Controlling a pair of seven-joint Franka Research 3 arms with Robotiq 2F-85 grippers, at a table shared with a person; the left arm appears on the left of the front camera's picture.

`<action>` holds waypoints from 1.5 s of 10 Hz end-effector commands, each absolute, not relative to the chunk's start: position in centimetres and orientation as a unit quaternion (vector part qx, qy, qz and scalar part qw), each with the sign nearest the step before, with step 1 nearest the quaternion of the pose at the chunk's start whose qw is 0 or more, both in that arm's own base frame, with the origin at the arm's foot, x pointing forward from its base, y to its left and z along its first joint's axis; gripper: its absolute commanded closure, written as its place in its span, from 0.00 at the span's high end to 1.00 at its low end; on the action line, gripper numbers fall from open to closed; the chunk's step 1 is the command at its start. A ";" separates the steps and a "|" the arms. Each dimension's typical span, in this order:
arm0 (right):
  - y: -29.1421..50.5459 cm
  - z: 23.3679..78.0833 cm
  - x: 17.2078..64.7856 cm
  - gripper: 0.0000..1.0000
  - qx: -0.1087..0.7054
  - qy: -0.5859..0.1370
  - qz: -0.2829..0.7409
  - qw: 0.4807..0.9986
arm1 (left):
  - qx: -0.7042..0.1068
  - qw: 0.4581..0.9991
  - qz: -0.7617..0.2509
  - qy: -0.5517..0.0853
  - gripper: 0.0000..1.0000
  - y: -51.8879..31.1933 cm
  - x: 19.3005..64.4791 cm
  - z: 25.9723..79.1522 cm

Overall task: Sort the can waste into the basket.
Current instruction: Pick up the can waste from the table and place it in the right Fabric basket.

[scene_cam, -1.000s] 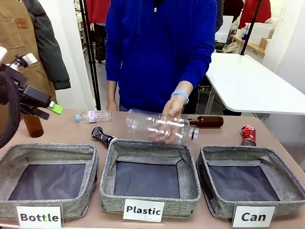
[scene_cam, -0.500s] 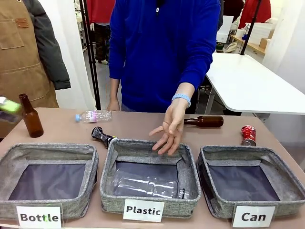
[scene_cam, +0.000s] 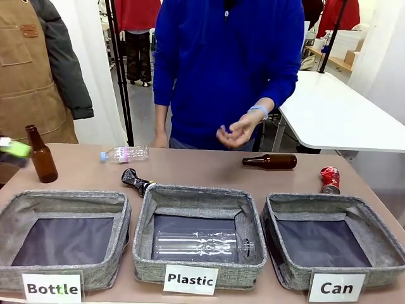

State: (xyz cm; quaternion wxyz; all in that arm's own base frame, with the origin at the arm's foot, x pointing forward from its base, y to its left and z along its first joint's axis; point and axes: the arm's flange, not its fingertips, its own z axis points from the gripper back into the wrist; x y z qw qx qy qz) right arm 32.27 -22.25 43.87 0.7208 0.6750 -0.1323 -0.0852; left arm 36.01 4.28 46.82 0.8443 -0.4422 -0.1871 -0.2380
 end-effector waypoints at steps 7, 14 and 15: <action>-22.4 44.1 32.1 1.00 0.674 -0.134 -0.073 0.723 | -0.169 0.932 -0.274 -0.166 1.00 -14.7 45.9 42.8; -22.4 44.1 32.1 1.00 0.674 -0.134 -0.073 0.723 | -0.119 0.936 -0.280 -0.180 1.00 -16.4 47.2 42.4; -22.4 44.1 32.1 1.00 0.674 -0.134 -0.073 0.723 | -0.113 0.944 -0.256 -0.175 1.00 -16.8 47.7 42.3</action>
